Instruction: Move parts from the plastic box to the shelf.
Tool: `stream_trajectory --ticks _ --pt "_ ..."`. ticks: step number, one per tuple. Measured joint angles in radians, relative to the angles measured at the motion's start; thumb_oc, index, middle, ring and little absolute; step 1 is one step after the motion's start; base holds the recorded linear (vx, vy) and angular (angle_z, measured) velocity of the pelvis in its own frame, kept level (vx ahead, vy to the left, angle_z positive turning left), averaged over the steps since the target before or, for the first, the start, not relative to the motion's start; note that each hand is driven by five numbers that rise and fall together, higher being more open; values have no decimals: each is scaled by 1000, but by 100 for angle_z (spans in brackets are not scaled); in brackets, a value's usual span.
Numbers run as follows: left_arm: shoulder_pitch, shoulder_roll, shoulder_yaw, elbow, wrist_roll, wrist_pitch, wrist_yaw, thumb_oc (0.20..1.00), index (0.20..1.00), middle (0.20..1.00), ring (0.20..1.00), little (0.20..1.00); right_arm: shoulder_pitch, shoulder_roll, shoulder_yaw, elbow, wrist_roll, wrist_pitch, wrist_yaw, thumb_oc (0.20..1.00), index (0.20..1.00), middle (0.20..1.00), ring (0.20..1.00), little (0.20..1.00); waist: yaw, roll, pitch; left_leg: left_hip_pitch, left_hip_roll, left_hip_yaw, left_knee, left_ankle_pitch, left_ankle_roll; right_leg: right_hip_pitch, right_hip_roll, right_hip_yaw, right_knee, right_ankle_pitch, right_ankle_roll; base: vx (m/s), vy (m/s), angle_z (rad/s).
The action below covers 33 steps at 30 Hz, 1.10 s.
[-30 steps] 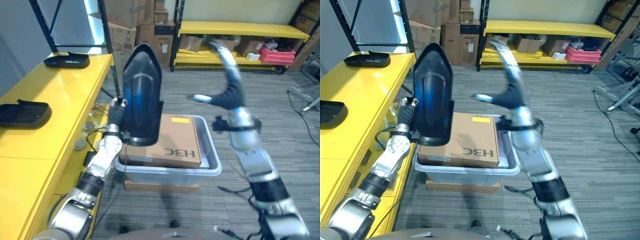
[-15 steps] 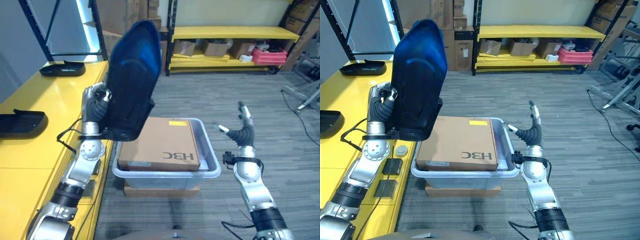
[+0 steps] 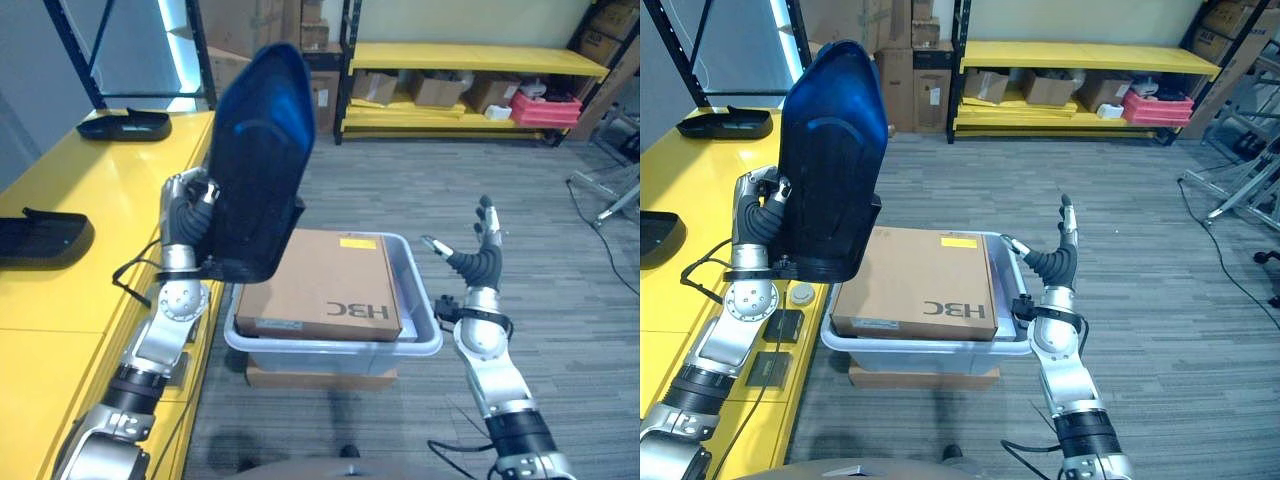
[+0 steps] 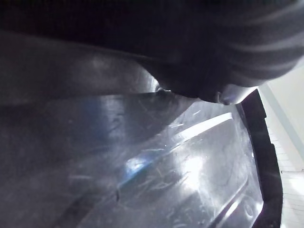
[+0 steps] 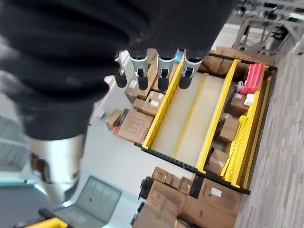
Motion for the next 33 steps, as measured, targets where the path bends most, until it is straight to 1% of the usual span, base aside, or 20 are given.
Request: stream_trajectory --ticks 2,3,6,8,10,12,14,17,19,21,22,23,24,26,28,29,30,31,32,33 --pt "17 7 19 -44 0 -1 -11 200 200 200 200 200 31 -27 4 0 -1 1 42 1000 1000 1000 1000 1000 4 -5 6 -2 1 -3 0 0 0 0 0 -9 0 -2 -2 7 -11 8" --pt "66 0 52 -114 0 -9 -19 200 200 200 200 200 92 19 -29 12 17 2 61 1000 1000 1000 1000 1000 7 -6 7 -2 2 -11 0 -1 -1 9 0 -21 3 -3 -3 -8 -23 20" --pt "170 2 91 -214 0 -16 -25 200 200 200 200 200 174 125 -16 133 243 -45 118 1000 1000 1000 1000 1000 26 -3 11 -1 -2 -44 0 -4 -2 32 0 -47 7 -16 -1 -16 -11 26" --pt "236 3 114 -264 -1 -28 -26 200 200 200 200 200 248 123 42 238 316 -7 164 1000 1000 1000 1000 1000 62 3 18 -11 -7 -66 0 -3 -1 42 -2 -74 7 -27 1 14 -10 44" --pt "363 1 203 -338 -1 -44 -26 200 200 200 200 200 306 137 57 337 267 41 178 1000 1000 1000 1000 1000 89 17 31 -12 -14 -88 1 -10 4 47 -13 -87 7 -38 3 29 1 36" --pt "458 -29 328 -359 -25 -42 7 200 200 200 200 200 390 163 55 274 246 71 178 1000 1000 1000 1000 1000 110 37 51 -16 -26 -116 5 -3 6 64 -22 -125 7 -44 8 33 5 46" --pt "447 -40 348 -340 -59 -45 43 200 200 200 200 200 357 180 85 273 240 70 184 1000 1000 1000 1000 1000 143 36 56 -17 -37 -138 1 -3 6 85 -25 -149 7 -50 14 13 16 44" --pt "460 -46 336 -330 -59 -48 50 200 200 200 200 200 273 175 131 274 235 54 206 1000 1000 1000 1000 1000 168 27 57 -36 -67 -226 7 1 17 112 -51 -249 20 -74 20 29 103 97" --pt "455 -43 380 -331 -57 -46 61 200 200 200 200 200 191 135 201 288 125 57 215 1000 1000 1000 1000 1000 196 24 73 -48 -95 -232 59 -23 46 97 -91 -266 140 -138 28 -62 15 67" --pt "332 -43 332 -294 -57 -46 98 200 200 200 200 200 191 117 189 270 79 51 232 1000 1000 1000 1000 1000 178 58 96 -49 -126 -365 114 -10 60 44 -106 -180 425 -193 -36 -143 -62 168" --pt "274 -26 312 -291 -56 -48 100 200 200 200 200 200 193 109 192 254 78 52 233 1000 1000 1000 1000 1000 151 58 95 -64 -121 -413 120 -15 65 -23 -69 -20 509 -245 -2 -2 -82 178" --pt "238 21 301 -290 -56 -60 111 200 200 200 200 200 184 113 193 234 69 50 237 1000 1000 1000 1000 1000 152 52 94 -93 -127 -415 123 -11 59 -77 -26 150 551 -282 24 -3 -98 125" --pt "224 65 310 -290 -54 -67 119 200 200 200 200 200 156 118 196 234 52 46 241 1000 1000 1000 1000 1000 150 26 91 -103 -131 -401 121 0 53 -109 -15 218 546 -303 24 -59 -176 65" --pt "228 82 321 -272 -40 -67 120 200 200 200 200 200 118 116 196 230 40 43 241 1000 1000 1000 1000 1000 148 10 84 -101 -144 -422 128 -1 44 -119 24 296 496 -316 -2 -123 -251 37" --pt "255 26 349 -270 -34 -69 138 200 200 200 200 200 74 91 234 170 39 41 245 1000 1000 1000 1000 1000 150 9 77 -99 -124 -426 119 1 21 -119 47 235 431 -307 -40 -143 -489 -9" --pt "351 -25 394 -302 -36 -70 139 200 200 200 200 200 24 98 253 133 44 26 249 1000 1000 1000 1000 1000 172 42 77 -91 -47 -381 101 -4 -12 -125 83 169 397 -297 -55 -137 -467 -62" --pt "380 -34 399 -297 -36 -71 140 200 200 200 200 200 23 93 254 115 47 11 250 1000 1000 1000 1000 1000 188 53 79 -109 -24 -389 126 -7 -24 -111 110 136 372 -246 -64 -139 -295 -35" --pt "390 -50 388 -283 -36 -73 139 200 200 200 200 200 31 68 257 98 52 6 253 1000 1000 1000 1000 1000 178 72 77 -130 2 -422 150 -18 -50 -100 138 100 372 -242 -77 -271 -153 47" --pt "394 -78 378 -283 -39 -69 139 200 200 200 200 200 51 40 242 60 57 -1 262 1000 1000 1000 1000 1000 176 73 90 -142 23 -433 170 -28 -49 -83 159 67 352 -240 -105 -339 -174 79" --pt "404 -78 365 -277 -41 -68 139 200 200 200 200 200 65 22 233 58 73 -8 267 1000 1000 1000 1000 1000 171 72 94 -157 32 -434 166 1 -51 -71 174 39 342 -222 -130 -277 -107 120"
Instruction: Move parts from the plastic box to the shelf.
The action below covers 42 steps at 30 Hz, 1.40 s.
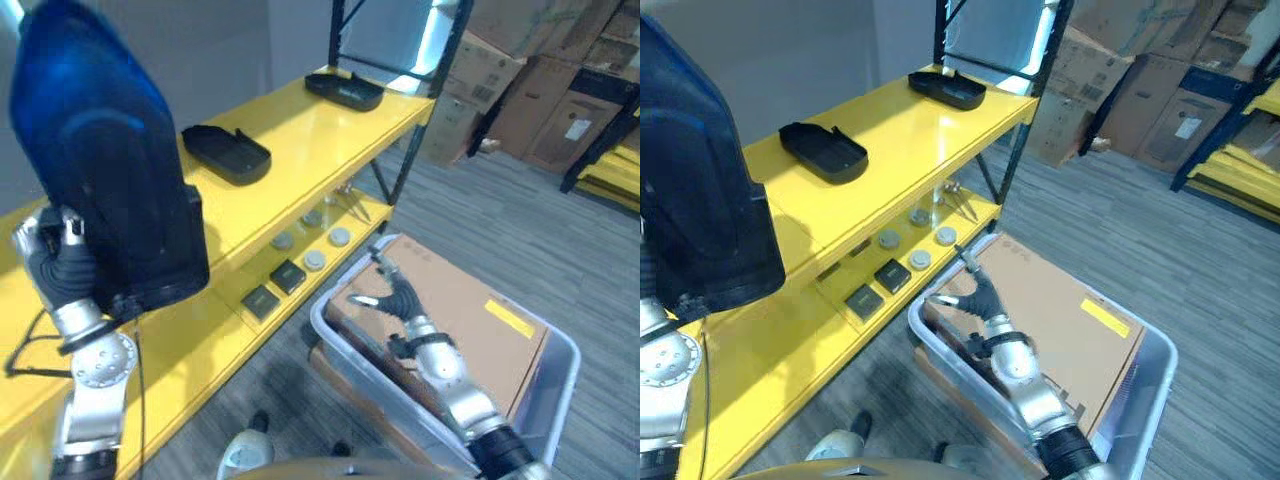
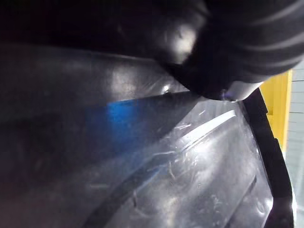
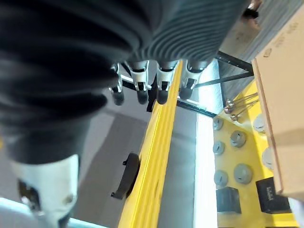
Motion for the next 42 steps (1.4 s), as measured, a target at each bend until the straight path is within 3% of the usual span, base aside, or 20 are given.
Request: stream_trajectory --ticks 1,2,3,5,10,11,14,16,17,19,22,27,29,30,32,33,34,35,39,42 --pt "0 0 -13 4 0 2 -2 200 200 200 200 200 21 -11 -17 1 12 -2 0 1000 1000 1000 1000 1000 -26 -6 3 -31 4 44 -5 50 30 6 -4 -65 -20 9 -15 -119 -37 125" --pt "0 2 -18 4 2 4 -2 200 200 200 200 200 24 -16 -24 3 16 -1 0 1000 1000 1000 1000 1000 -39 -8 11 -33 27 141 -43 68 97 1 -10 -108 -37 13 -27 -106 -14 126" --pt "-1 3 -20 3 2 5 -3 200 200 200 200 200 22 -22 -29 8 19 -1 0 1000 1000 1000 1000 1000 -44 -10 21 -30 42 251 -51 32 78 -2 -6 -119 -46 6 -59 -186 -16 60" --pt "-1 16 -32 2 2 5 -2 200 200 200 200 200 16 5 -24 48 37 -3 -2 1000 1000 1000 1000 1000 -14 -38 43 -2 44 358 -17 -11 61 -9 -27 -150 -50 30 -83 -216 1 32" --pt "-34 40 -69 4 2 3 -11 200 200 200 200 200 77 26 -21 82 105 -5 12 1000 1000 1000 1000 1000 -51 -108 77 4 54 411 193 -85 -14 39 -98 -319 -179 112 -63 -164 59 103" --pt "-65 43 -95 17 2 3 -31 200 200 200 200 200 82 21 3 198 147 -2 33 1000 1000 1000 1000 1000 -64 -112 77 25 122 498 255 -112 -51 70 -106 -392 -227 136 -54 -88 191 167" --pt "-104 44 -106 10 0 -4 -50 200 200 200 200 200 144 9 -1 307 163 26 73 1000 1000 1000 1000 1000 -75 -83 58 126 195 544 137 -118 -66 74 -109 -487 -252 151 -18 -1 166 131" --pt "-115 40 -109 10 -3 -4 -52 200 200 200 200 200 167 1 -31 328 162 38 78 1000 1000 1000 1000 1000 -88 -32 41 187 192 544 3 -86 -45 55 -114 -505 -234 155 10 89 312 101" --pt "-149 43 -114 17 -3 -2 -64 200 200 200 200 200 170 18 -70 421 160 38 87 1000 1000 1000 1000 1000 -101 -12 26 211 163 565 -102 -85 -75 45 -152 -550 -213 158 34 103 302 94" --pt "-177 50 -118 18 -7 -2 -69 200 200 200 200 200 173 54 -86 533 142 43 87 1000 1000 1000 1000 1000 -86 -48 5 209 86 543 -124 -59 -43 30 -227 -549 -178 171 74 82 296 67" --pt "-178 109 -112 20 -17 -2 -70 200 200 200 200 200 163 129 -89 744 114 44 84 1000 1000 1000 1000 1000 -83 -97 -27 187 -12 511 -87 -92 17 20 -326 -489 -132 188 104 51 273 43" --pt "-185 182 -91 21 -37 -3 -87 200 200 200 200 200 27 226 -141 1094 80 106 44 1000 1000 1000 1000 1000 -75 -108 -43 190 -87 542 -90 -96 73 -56 -405 -372 -68 258 109 70 213 -12" --pt "-186 191 -98 22 -39 -7 -99 200 200 200 200 200 23 232 -141 1115 80 118 43 1000 1000 1000 1000 1000 -80 -97 -43 181 -83 539 -86 -95 74 -51 -370 -347 -72 233 141 90 14 -9" --pt "-187 191 -101 29 -55 -16 -105 200 200 200 200 200 21 234 -139 1164 81 119 41 1000 1000 1000 1000 1000 -79 -96 -43 174 -76 529 -87 -97 79 -61 -298 -253 -89 173 166 122 15 -10" --pt "-208 187 -124 91 -106 -32 -120 200 200 200 200 200 -6 233 -137 1189 89 127 35 1000 1000 1000 1000 1000 -93 -73 -33 165 -40 507 -108 -82 75 -83 -115 -35 -129 78 135 100 6 11" --pt "-223 186 -141 113 -125 -30 -129 200 200 200 200 200 -11 230 -138 1188 93 128 21 1000 1000 1000 1000 1000 -108 -72 -33 154 -41 498 -125 -75 81 -116 -68 25 -135 85 116 99 -46 40" --pt "-236 183 -159 126 -138 -30 -134 200 200 200 200 200 -14 223 -139 1189 99 130 10 1000 1000 1000 1000 1000 -121 -68 -33 143 -47 485 -139 -63 82 -146 -53 61 -135 121 77 78 -84 69" --pt "-248 167 -196 133 -155 -32 -142 200 200 200 200 200 -23 207 -141 1202 108 132 5 1000 1000 1000 1000 1000 -143 -48 -24 136 -50 453 -160 -37 73 -139 -58 30 -164 156 51 44 -72 54" --pt "-220 52 -188 132 -163 -34 -159 200 200 200 200 200 -27 139 -116 1214 87 153 7 1000 1000 1000 1000 1000 -126 65 -1 127 -36 455 -134 -21 52 -72 -52 7 -296 217 35 71 -103 6" --pt "-172 1 -185 135 -208 -33 -177 200 200 200 200 200 -34 130 -146 1236 48 163 9 1000 1000 1000 1000 1000 -93 31 20 -2 -68 414 163 -14 38 -27 -97 -12 -323 208 6 76 -108 20"
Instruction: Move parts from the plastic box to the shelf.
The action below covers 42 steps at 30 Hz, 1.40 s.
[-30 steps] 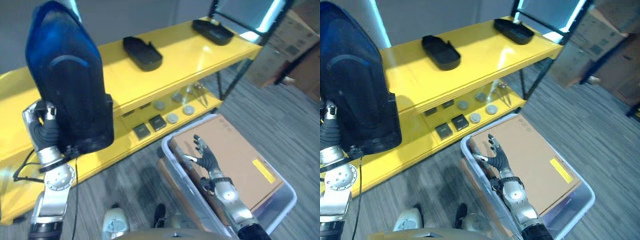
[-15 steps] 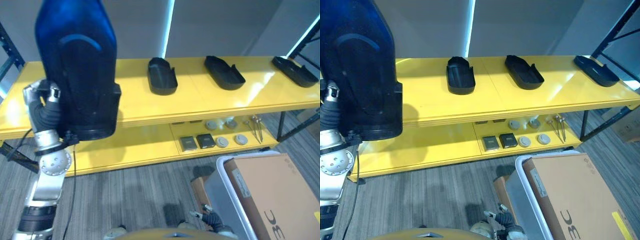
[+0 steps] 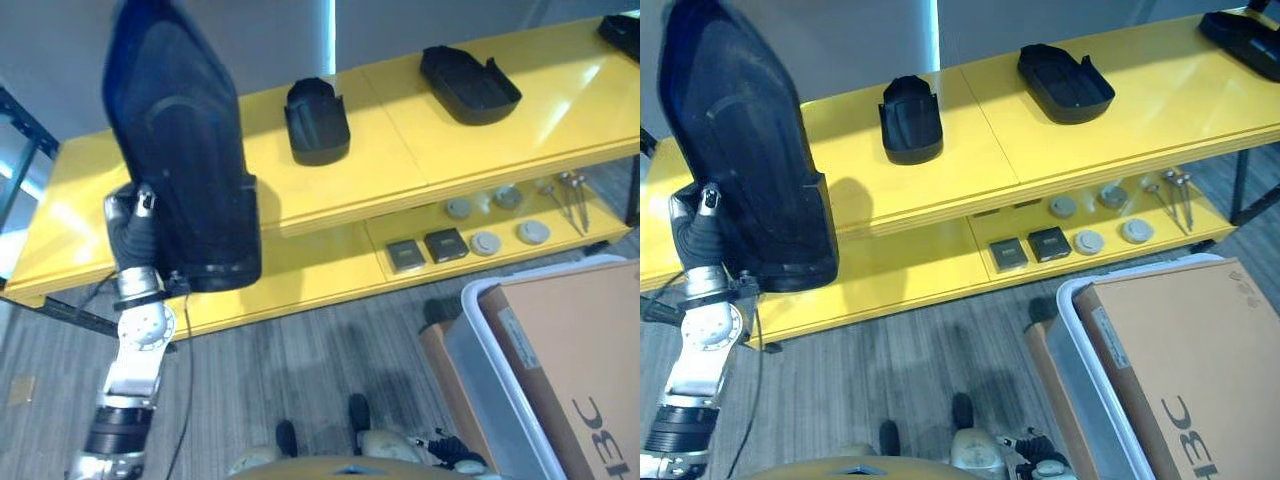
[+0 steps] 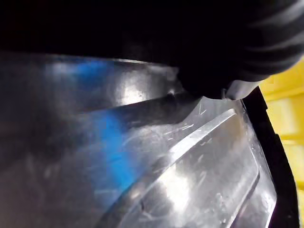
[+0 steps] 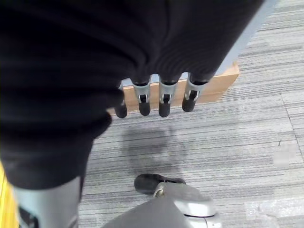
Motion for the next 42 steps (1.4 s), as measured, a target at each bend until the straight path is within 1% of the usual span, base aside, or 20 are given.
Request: stream_trajectory --ticks 1,2,5,6,10,14,15,16,18,19,20,22,24,26,30,34,36,37,39,42 --pt "9 34 -1 0 3 0 -4 200 200 200 200 200 0 -10 -41 31 -2 3 -2 1000 1000 1000 1000 1000 3 -31 20 -91 -6 -51 145 -3 -50 26 -17 -27 -12 7 -8 120 9 58" --pt "16 53 0 1 5 1 -5 200 200 200 200 200 5 -15 -53 57 -2 6 -3 1000 1000 1000 1000 1000 7 -32 21 -122 -3 -80 162 -20 -75 37 -19 -50 -12 6 -6 157 53 77" --pt "36 89 41 2 16 1 -1 200 200 200 200 200 52 -40 -68 61 -2 24 -9 1000 1000 1000 1000 1000 7 -32 19 -70 90 -65 -134 6 -70 67 11 -105 -14 -18 -3 180 120 58" --pt "22 87 68 19 15 2 17 200 200 200 200 200 56 -35 -73 49 0 25 -12 1000 1000 1000 1000 1000 0 -28 12 -66 163 -47 -282 52 -76 64 33 -135 -12 -26 -7 277 184 45" --pt "-30 73 34 56 15 10 37 200 200 200 200 200 23 -23 -17 37 1 28 -10 1000 1000 1000 1000 1000 2 -27 3 -83 233 -11 -328 76 -78 69 46 -149 -13 -33 5 211 174 19" --pt "-31 75 6 53 34 13 39 200 200 200 200 200 -25 -23 0 10 -2 22 -9 1000 1000 1000 1000 1000 16 -11 -27 12 164 -15 -328 90 -52 108 26 -127 -13 -56 49 310 329 -23" --pt "-32 96 -9 50 36 19 41 200 200 200 200 200 -15 -7 -7 9 -11 20 -8 1000 1000 1000 1000 1000 31 -41 -52 40 100 10 -325 91 -23 122 -36 -124 5 -51 89 272 381 -10" --pt "-35 106 -7 53 36 24 43 200 200 200 200 200 -14 -4 -15 3 -6 21 -9 1000 1000 1000 1000 1000 30 -53 -48 53 76 14 -329 74 -9 92 -62 -117 79 -68 103 175 322 -16" --pt "-38 139 -5 54 35 30 47 200 200 200 200 200 5 -1 -60 -64 5 18 -12 1000 1000 1000 1000 1000 21 -31 -46 55 65 25 -323 77 31 -48 -113 -107 355 -121 105 85 106 -2" --pt "-45 163 -3 54 35 30 47 200 200 200 200 200 13 15 -47 -74 13 9 -11 1000 1000 1000 1000 1000 10 -46 -51 56 42 32 -323 69 44 -107 -149 -90 424 -136 122 124 65 -13" --pt "-62 216 5 62 34 30 55 200 200 200 200 200 12 62 -6 -72 22 5 -11 1000 1000 1000 1000 1000 13 -71 -54 54 13 52 -324 47 50 -186 -171 -39 427 -138 146 180 17 -20" --pt "-75 225 6 99 34 31 63 200 200 200 200 200 5 70 4 -79 21 4 -9 1000 1000 1000 1000 1000 4 -74 -52 56 9 56 -323 47 60 -188 -155 6 329 -137 157 153 -14 -11" --pt "-83 240 1 134 31 34 63 200 200 200 200 200 8 72 20 -69 21 -2 -4 1000 1000 1000 1000 1000 -10 -85 -55 47 -10 47 -323 29 53 -181 -138 42 138 -110 187 146 -77 11" --pt "-86 230 -2 160 22 42 64 200 200 200 200 200 26 76 32 -67 19 -6 -4 1000 1000 1000 1000 1000 -23 -97 -54 55 -35 34 -323 17 58 -164 -131 42 51 -19 170 176 -166 31" --pt "-70 214 3 220 -9 53 61 200 200 200 200 200 85 86 29 -28 -1 -3 0 1000 1000 1000 1000 1000 -19 -118 -63 91 -51 7 -324 -7 49 -49 -126 4 -18 64 141 105 -126 23" --pt "-94 207 -2 273 -75 73 15 200 200 200 200 200 87 17 -8 -15 -21 9 0 1000 1000 1000 1000 1000 -62 -47 -23 69 8 -17 -324 -1 27 -57 -68 -30 -14 62 118 5 -62 17" --pt "-207 210 17 454 -192 77 5 200 200 200 200 200 60 -31 -90 0 -19 15 -2 1000 1000 1000 1000 1000 -115 -10 -12 37 24 -9 -324 6 15 -95 -55 -34 -21 65 111 -38 -16 -12" --pt "-243 213 33 506 -221 87 1 200 200 200 200 200 45 -42 -92 4 -19 21 -2 1000 1000 1000 1000 1000 -126 -4 -9 29 26 6 -324 6 14 -111 -52 -21 -21 66 109 -57 -3 -38" --pt "-314 335 -3 634 -266 93 -20 200 200 200 200 200 21 -50 -21 -16 -19 25 0 1000 1000 1000 1000 1000 -135 -4 -4 -1 32 44 -324 9 9 -164 -45 6 -20 74 100 -31 -2 -55" --pt "-373 377 -9 730 -295 104 -53 200 200 200 200 200 21 -50 9 -30 -19 27 13 1000 1000 1000 1000 1000 -158 19 17 -4 36 49 -329 12 5 -170 -40 6 -20 82 92 -44 1 -13"
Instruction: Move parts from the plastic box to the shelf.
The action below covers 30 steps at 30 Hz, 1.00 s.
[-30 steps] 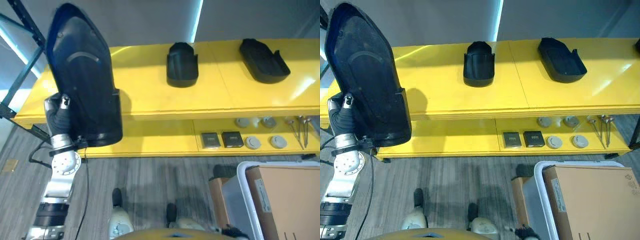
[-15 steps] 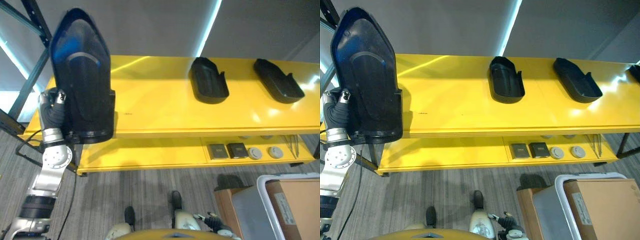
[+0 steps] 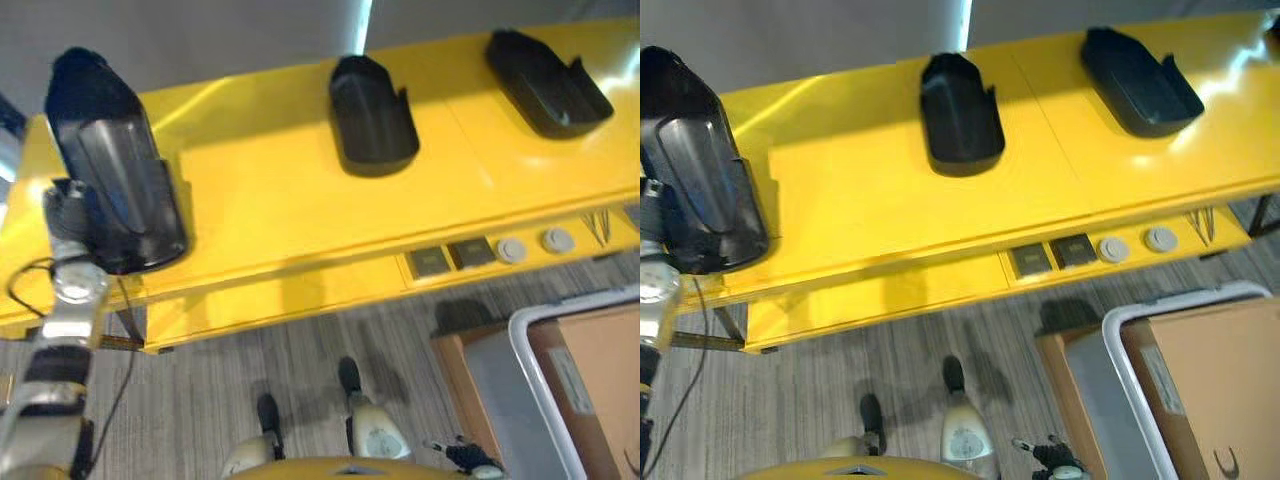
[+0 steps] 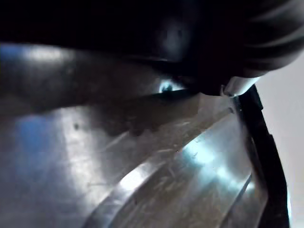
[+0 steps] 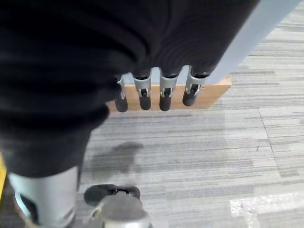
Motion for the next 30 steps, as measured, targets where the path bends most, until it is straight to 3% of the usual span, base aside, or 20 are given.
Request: stream_trajectory --ticks 3,7,12,21,22,23,24,25,30 --pt "-50 54 -35 58 -30 13 -42 200 200 200 200 200 -17 0 1 -2 0 -1 6 1000 1000 1000 1000 1000 4 15 37 -17 3 17 0 3 -6 -24 5 9 0 11 -8 -61 2 -13" --pt "-109 96 -113 134 -32 31 -90 200 200 200 200 200 -43 -1 2 0 1 -3 7 1000 1000 1000 1000 1000 5 11 54 -50 3 20 0 9 -10 -60 6 17 0 24 -11 -76 7 -4" --pt "-218 139 -149 212 -25 44 -128 200 200 200 200 200 -85 1 16 -2 25 -3 8 1000 1000 1000 1000 1000 10 5 124 -74 3 30 5 17 -12 -91 9 30 6 40 -14 -61 -21 -6" --pt "-268 173 -154 226 -24 44 -145 200 200 200 200 200 -98 1 30 -5 56 -5 7 1000 1000 1000 1000 1000 6 0 139 -97 5 44 0 18 -14 -120 13 38 6 41 -15 -11 -9 -4" --pt "-275 173 -161 226 -24 45 -145 473 473 473 473 473 -98 1 30 -4 59 -4 7 1000 1000 1000 1000 1000 9 0 139 -98 5 44 0 18 -14 -120 12 37 6 41 -15 0 0 0" --pt "-277 173 -165 225 -24 44 -146 862 862 862 862 862 -98 1 30 -4 60 -5 7 1000 1000 1000 1000 1000 10 0 139 -98 5 43 0 18 -14 -120 12 37 6 41 -15 0 0 0" --pt "-279 173 -166 225 -24 44 -146 862 862 862 862 862 -99 1 30 -4 63 -5 7 1000 1000 1000 1000 1000 10 0 139 -98 5 43 0 18 -14 -119 12 37 6 41 -14 0 0 0" --pt "-281 173 -168 225 -24 44 -151 1000 1000 1000 1000 1000 -100 1 30 -4 67 -6 7 1000 1000 1000 1000 1000 10 -1 139 -98 5 43 0 18 -14 -119 12 37 6 41 -14 0 0 0" --pt "-282 174 -168 224 -25 44 -165 1000 1000 1000 1000 1000 -101 1 30 -4 76 -7 7 1000 1000 1000 1000 1000 10 -1 139 -94 5 44 0 18 -14 -115 12 36 7 41 -15 0 0 0"
